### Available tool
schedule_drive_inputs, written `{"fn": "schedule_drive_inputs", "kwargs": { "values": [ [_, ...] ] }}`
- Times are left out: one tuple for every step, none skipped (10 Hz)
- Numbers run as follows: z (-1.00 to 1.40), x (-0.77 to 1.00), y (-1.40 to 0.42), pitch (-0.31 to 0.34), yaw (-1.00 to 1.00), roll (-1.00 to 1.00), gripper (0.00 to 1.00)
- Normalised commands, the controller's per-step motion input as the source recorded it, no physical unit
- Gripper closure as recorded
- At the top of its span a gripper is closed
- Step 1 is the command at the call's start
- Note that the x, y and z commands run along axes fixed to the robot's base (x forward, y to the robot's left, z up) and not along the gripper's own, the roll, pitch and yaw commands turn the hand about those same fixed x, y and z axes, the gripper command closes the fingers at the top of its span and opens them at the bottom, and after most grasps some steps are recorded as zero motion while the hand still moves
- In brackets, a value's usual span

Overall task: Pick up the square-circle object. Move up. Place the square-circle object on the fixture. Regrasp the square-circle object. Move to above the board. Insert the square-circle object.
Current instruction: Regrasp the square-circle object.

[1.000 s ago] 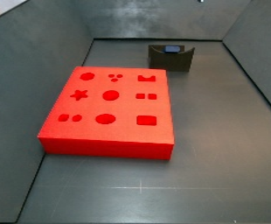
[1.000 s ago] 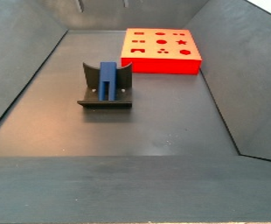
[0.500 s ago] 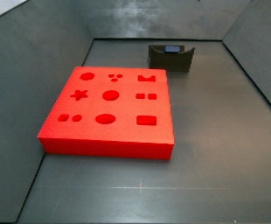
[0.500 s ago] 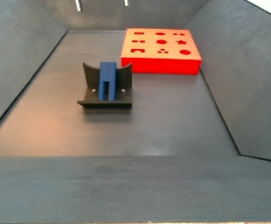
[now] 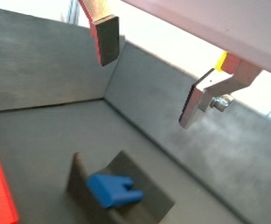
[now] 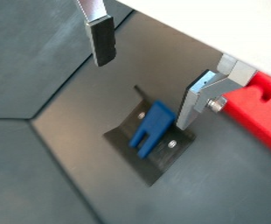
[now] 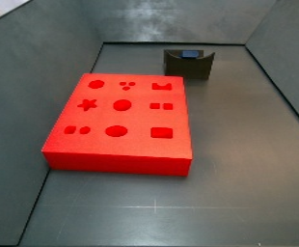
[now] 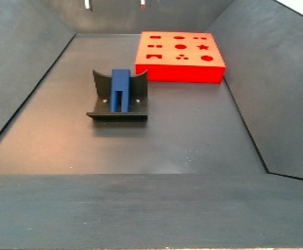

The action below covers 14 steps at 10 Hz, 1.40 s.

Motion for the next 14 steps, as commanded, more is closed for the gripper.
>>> {"fn": "schedule_drive_inputs", "kwargs": {
  "values": [
    [-0.01,0.07,-0.03,0.069,0.07,1.0,0.0],
    [-0.01,0.09,-0.03,0.101,0.08,1.0,0.0],
    [-0.01,0.09,-0.04,0.126,0.1,1.0,0.0],
    [-0.01,0.09,-0.04,0.141,0.12,1.0,0.0],
    [-0.01,0.09,-0.04,0.129,0.14,0.68,0.0],
    [-0.01,0.09,-0.04,0.123,0.15,0.55,0.0],
    [-0.01,0.09,-0.03,0.098,0.16,0.33,0.0],
    [-0.01,0.07,-0.03,0.06,0.17,0.22,0.0],
    [-1.0,0.03,0.07,0.0,0.06,0.23,0.0],
    [-1.0,0.04,0.07,-0.019,0.06,0.22,0.0],
    [-1.0,0.04,0.07,-0.033,0.05,0.18,0.0],
    [-1.0,0.05,0.06,-0.043,0.05,0.13,0.0],
    [-1.0,0.05,0.06,-0.046,0.04,0.09,0.0],
    [-1.0,0.07,0.06,-0.051,0.03,0.07,0.0]
  ]
}}
